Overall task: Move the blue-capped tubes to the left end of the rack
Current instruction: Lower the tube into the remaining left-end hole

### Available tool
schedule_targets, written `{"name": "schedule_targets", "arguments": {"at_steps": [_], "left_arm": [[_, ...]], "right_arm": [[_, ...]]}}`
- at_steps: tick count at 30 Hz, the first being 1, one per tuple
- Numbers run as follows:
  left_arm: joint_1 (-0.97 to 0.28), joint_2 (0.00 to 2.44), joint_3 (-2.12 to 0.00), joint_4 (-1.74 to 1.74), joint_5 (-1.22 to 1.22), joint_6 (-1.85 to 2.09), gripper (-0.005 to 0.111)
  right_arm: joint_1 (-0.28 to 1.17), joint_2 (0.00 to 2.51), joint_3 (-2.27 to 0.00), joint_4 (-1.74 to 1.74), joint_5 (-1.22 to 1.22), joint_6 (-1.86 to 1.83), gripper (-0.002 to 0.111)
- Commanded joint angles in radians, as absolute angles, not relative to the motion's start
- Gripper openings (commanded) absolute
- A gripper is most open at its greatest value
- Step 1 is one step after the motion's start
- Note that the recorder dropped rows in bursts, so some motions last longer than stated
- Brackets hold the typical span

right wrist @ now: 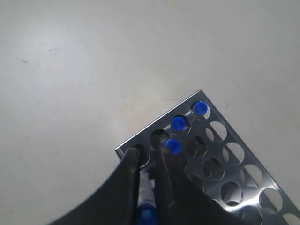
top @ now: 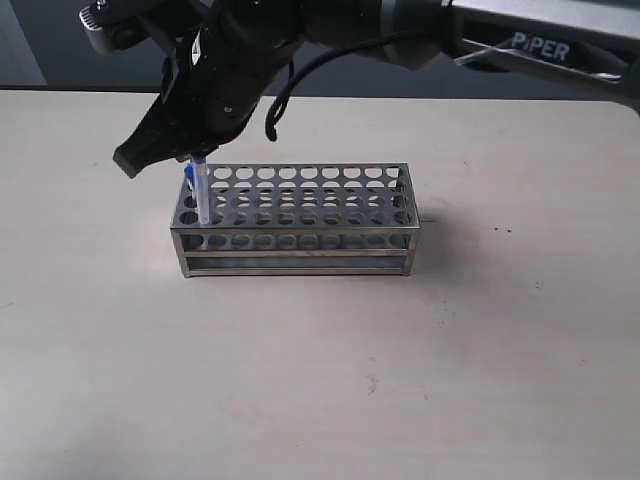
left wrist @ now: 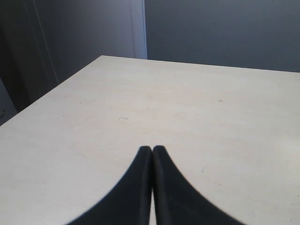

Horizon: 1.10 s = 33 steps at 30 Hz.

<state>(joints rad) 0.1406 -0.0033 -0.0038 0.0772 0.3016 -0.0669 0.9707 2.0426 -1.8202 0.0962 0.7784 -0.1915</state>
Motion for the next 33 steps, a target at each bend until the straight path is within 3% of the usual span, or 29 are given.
{"name": "schedule_targets", "arguments": {"at_steps": [1,33], "left_arm": [[0.136,0.0,0.0,0.072,0.29,-0.069,0.0],[0.136,0.0,0.0,0.072,0.29,-0.069,0.0]], "right_arm": [[0.975,2.071,-1.863,0.103,0.763,-0.212,-0.001],[0.977,2.239,-1.88,0.242,0.746,-0.234,-0.001]]}}
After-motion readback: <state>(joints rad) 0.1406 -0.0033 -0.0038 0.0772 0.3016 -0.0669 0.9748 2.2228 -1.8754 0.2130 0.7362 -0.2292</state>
